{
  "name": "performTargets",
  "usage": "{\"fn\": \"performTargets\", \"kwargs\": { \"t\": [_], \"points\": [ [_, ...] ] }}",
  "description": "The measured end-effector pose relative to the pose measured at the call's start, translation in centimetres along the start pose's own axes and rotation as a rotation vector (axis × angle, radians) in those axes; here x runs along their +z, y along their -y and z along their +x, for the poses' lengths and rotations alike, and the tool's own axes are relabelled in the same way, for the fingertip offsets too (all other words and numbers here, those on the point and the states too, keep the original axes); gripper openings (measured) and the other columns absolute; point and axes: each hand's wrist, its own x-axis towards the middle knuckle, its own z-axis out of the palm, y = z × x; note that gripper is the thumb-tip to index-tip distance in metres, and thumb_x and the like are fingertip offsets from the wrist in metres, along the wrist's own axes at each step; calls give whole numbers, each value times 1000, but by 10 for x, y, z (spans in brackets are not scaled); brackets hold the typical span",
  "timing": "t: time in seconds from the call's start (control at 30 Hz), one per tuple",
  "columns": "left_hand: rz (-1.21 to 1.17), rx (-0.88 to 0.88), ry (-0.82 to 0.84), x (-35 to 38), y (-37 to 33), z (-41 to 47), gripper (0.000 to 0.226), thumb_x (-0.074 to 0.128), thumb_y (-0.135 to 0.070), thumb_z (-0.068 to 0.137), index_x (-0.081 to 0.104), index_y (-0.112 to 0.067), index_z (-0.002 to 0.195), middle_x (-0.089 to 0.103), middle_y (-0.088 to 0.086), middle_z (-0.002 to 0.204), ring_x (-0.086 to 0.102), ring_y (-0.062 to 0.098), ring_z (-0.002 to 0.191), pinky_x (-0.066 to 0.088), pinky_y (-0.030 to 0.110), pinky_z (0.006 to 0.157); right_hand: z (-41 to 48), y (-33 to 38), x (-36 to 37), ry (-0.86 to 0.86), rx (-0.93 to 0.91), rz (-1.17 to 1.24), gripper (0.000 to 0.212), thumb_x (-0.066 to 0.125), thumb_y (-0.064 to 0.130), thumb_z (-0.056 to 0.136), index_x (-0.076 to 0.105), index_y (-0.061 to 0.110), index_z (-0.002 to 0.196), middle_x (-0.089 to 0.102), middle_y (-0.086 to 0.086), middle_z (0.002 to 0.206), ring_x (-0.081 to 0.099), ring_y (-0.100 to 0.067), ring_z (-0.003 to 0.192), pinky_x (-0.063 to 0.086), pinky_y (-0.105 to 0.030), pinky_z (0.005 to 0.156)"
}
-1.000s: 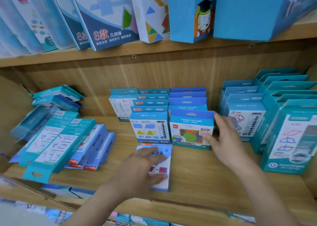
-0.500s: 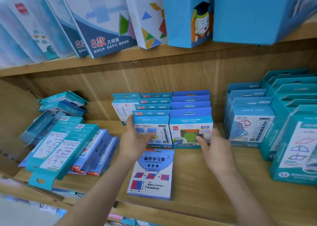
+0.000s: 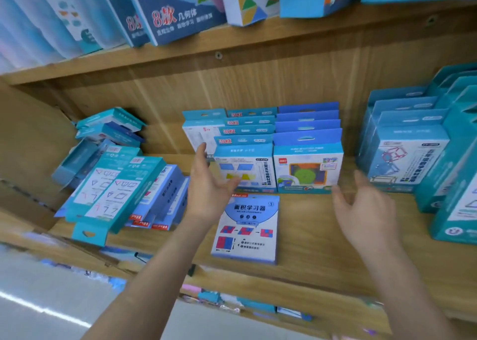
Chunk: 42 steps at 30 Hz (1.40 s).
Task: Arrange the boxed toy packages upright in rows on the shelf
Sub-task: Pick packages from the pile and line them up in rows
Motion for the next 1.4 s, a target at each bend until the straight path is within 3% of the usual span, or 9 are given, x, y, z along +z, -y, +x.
{"fn": "performTargets", "kwargs": {
  "t": [0.13,0.27,0.4,0.57,0.73,0.93,1.1,1.23,1.4],
  "points": [
    [121,111,296,-25,8,-52,67,79,-31,73,46,-35,131,47,-23,129,46,-1,119,42,31,101,-35,9,-7,-5,-156,244,42,56,12,87,53,20,129,70,-7,104,66,-32,86,52,-39,79],
    [619,284,629,-22,33,-93,98,67,-64,70,11,-44,146,-4,-15,156,-11,3,143,13,25,117,-52,23,10,160,-221,316,37,59,10,87,60,16,124,69,-6,108,65,-30,94,50,-38,84],
    [755,496,461,-19,43,-106,90,73,-56,70,28,-35,144,30,3,154,28,21,141,55,38,88,-68,36,27,430,-193,281,26,53,26,93,58,25,118,71,2,105,64,-22,102,50,-37,82],
    [721,807,300,-32,49,-120,55,62,-35,72,49,-20,124,64,5,123,60,21,115,59,34,57,-61,28,26,411,-19,340,37,55,37,92,57,21,125,71,-3,101,66,-24,93,51,-37,82],
    [560,812,257,-49,33,-113,46,55,-29,75,65,-17,118,67,0,118,64,16,109,58,32,73,-64,38,29,608,240,793,24,56,33,93,69,13,97,74,0,81,62,-8,55,48,-25,50],
    [562,1036,280,-93,31,-96,35,53,-27,94,59,-16,127,56,4,134,49,23,128,42,33,105,-71,52,16,641,290,1074,14,65,15,87,66,11,100,76,-2,80,62,-8,54,34,-20,49],
    [503,828,377,-114,21,-92,48,58,-46,87,53,-27,131,39,-2,147,38,16,134,42,33,103,-67,73,-7,581,31,1016,22,69,5,80,67,17,98,68,-24,91,55,-14,61,39,-16,46],
    [253,536,151,-138,-4,-70,61,66,-45,82,43,-33,137,35,-12,148,34,1,133,37,19,104,-61,109,-26,566,-186,988,31,70,4,79,63,24,101,72,-10,86,65,-11,67,50,-20,56],
    [-184,77,242,-177,-21,-18,51,75,-9,76,55,-28,119,73,-9,98,70,8,86,57,30,79,-50,157,-15,575,-308,967,38,68,-1,82,57,27,106,74,-4,96,72,-22,84,58,-38,79]
  ]
}}
